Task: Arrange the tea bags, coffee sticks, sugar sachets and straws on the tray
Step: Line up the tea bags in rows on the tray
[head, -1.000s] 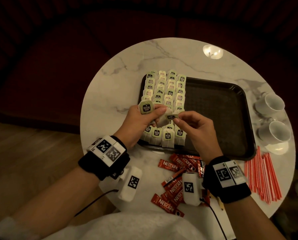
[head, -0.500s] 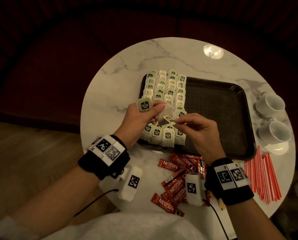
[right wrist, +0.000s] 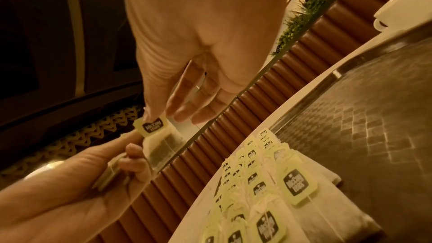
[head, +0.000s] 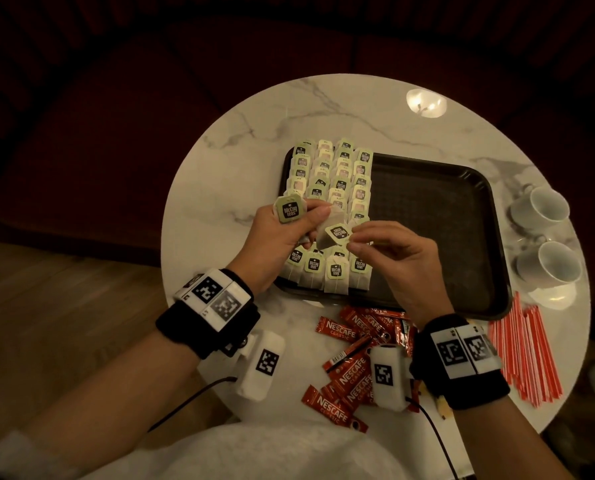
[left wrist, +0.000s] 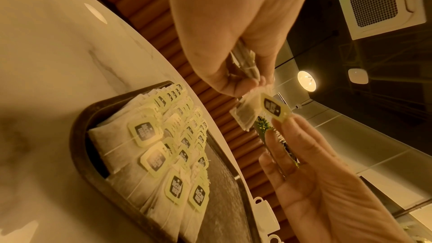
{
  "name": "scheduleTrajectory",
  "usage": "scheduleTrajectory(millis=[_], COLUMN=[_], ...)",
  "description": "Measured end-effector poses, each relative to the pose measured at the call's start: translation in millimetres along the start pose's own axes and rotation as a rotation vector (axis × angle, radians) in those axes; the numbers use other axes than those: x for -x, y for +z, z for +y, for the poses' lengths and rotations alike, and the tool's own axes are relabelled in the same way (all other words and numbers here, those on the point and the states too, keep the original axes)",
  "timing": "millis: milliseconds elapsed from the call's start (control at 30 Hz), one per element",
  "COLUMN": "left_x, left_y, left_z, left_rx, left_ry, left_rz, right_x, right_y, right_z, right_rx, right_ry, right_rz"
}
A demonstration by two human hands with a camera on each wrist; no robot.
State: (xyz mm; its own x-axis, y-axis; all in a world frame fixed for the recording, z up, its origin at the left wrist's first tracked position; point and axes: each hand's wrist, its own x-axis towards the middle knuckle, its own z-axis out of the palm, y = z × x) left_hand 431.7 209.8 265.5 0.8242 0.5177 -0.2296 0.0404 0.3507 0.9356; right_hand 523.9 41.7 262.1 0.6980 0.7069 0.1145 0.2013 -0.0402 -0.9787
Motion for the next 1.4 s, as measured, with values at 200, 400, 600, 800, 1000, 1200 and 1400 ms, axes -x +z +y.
scheduleTrajectory(millis=[200, 400, 600, 800, 1000, 1200, 1400], left_x=[0.3, 0.5, 1.1, -0.8, -3.1, 1.0, 4.1], left_y=[-0.2, 0.0, 2.0, 1.5, -6.6, -12.7, -12.6], left_z=[0.6, 0.4, -0.6, -2.5, -9.6, -13.0, -14.0], left_rx=[-0.031, -0.032, 0.007, -0.057, -0.044, 0.119, 0.139], left_ry=[0.004, -0.015, -0.050, -0.046, -0.166, -0.369, -0.412], left_rz=[-0.011, -0.039, -0.068, -0.062, 0.012, -0.007, 0.015], right_x=[-7.3, -18.8, -22.0, -18.6, -6.4, 8.5, 15.6], right_y=[-1.0, 2.9, 7.1, 9.5, -10.8, -29.1, -23.2], right_z=[-5.6, -9.8, -8.7, -6.8, 12.3, 50.8, 69.2], right_rx=[-0.083, -0.072, -0.092, -0.116, -0.094, 0.063, 0.272], right_ry=[0.037, 0.055, 0.088, 0.176, 0.347, 0.574, 0.615], right_rz=[0.026, 0.042, 0.056, -0.013, 0.106, 0.119, 0.061])
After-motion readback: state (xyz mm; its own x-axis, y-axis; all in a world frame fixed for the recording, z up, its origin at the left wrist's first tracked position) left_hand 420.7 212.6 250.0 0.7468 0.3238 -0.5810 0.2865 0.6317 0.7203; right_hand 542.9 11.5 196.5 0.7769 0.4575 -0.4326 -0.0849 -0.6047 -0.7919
